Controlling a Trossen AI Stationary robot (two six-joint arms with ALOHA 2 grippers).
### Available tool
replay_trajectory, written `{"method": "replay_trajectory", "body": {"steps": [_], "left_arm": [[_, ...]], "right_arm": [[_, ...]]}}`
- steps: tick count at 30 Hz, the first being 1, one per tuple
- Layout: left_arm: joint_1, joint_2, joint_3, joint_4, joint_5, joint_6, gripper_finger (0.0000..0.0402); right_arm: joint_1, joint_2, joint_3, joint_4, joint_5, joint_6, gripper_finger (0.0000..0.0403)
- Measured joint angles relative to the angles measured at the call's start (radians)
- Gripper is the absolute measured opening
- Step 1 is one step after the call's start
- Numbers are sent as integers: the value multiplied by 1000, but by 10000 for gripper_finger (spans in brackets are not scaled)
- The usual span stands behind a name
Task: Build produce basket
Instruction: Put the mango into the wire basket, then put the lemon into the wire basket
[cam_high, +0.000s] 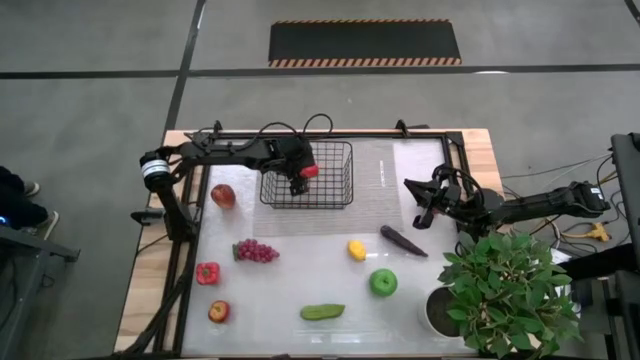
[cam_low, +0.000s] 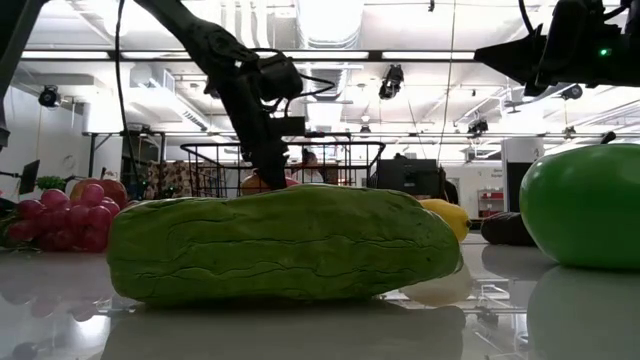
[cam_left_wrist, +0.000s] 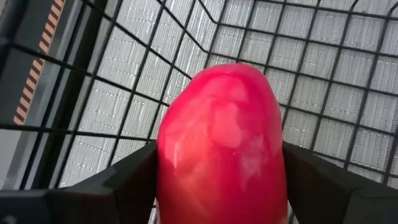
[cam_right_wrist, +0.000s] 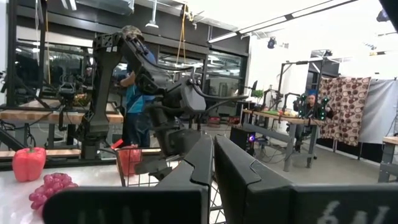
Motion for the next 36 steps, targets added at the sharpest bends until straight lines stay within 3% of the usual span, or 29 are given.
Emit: {"method": "replay_trajectory", "body": {"steps": [8,23,32,36], "left_arm": [[0,0,0,-5,-1,1,327],[-31,-51,59,-104,0,8,331],[-189,-267,51,-61,5,-10,331],[-309,-363,-9,58,8,-22,331]], "right_arm": [[0,0,0,0,0,0,9],[0,0,0,0,0,0,9],[0,1,0,-25,0,16,9],[0,2,0,-63,0,40,9]]}}
